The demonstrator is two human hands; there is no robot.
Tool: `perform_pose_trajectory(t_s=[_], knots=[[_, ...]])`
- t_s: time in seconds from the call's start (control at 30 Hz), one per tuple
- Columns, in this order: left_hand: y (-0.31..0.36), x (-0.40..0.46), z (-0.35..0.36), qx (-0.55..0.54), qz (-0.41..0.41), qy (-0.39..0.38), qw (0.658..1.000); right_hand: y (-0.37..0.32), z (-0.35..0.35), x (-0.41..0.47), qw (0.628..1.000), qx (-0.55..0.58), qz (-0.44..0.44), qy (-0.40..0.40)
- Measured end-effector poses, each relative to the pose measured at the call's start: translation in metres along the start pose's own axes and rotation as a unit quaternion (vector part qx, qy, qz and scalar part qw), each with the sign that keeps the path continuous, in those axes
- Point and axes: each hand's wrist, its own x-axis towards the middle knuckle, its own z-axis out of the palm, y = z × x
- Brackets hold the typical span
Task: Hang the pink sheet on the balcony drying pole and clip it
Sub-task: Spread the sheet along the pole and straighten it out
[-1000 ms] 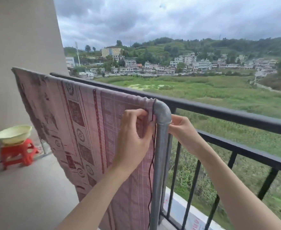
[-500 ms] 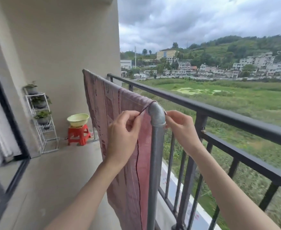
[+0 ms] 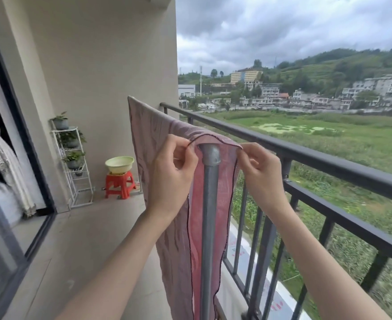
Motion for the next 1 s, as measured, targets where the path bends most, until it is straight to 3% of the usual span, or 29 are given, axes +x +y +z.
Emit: perform_pose_trajectory(t_s=[0.13, 0.27, 0.37, 0.57, 0.73, 1.0], knots=[[-0.014, -0.04, 0.01, 0.015, -0.046, -0.04, 0.998, 0.026, 0.011, -0.032, 1.0, -0.014, 0.01, -0.021], [-0.028, -0.074, 0.017, 0.038, -0.094, -0.046, 0.994, 0.047, 0.017, -0.06, 0.993, -0.006, 0.058, -0.105], [-0.039, -0.102, 0.018, 0.067, -0.121, -0.038, 0.99, 0.071, 0.02, -0.088, 0.977, -0.014, 0.12, -0.175], [-0.07, -0.165, 0.02, 0.115, -0.245, -0.108, 0.957, 0.108, 0.026, -0.143, 0.93, -0.076, 0.238, -0.27], [-0.087, -0.192, 0.013, 0.141, -0.295, -0.15, 0.933, 0.127, 0.014, -0.166, 0.931, -0.096, 0.27, -0.225], [-0.086, -0.221, 0.021, 0.093, -0.339, -0.126, 0.928, 0.105, 0.007, -0.161, 0.971, -0.097, 0.178, -0.13]])
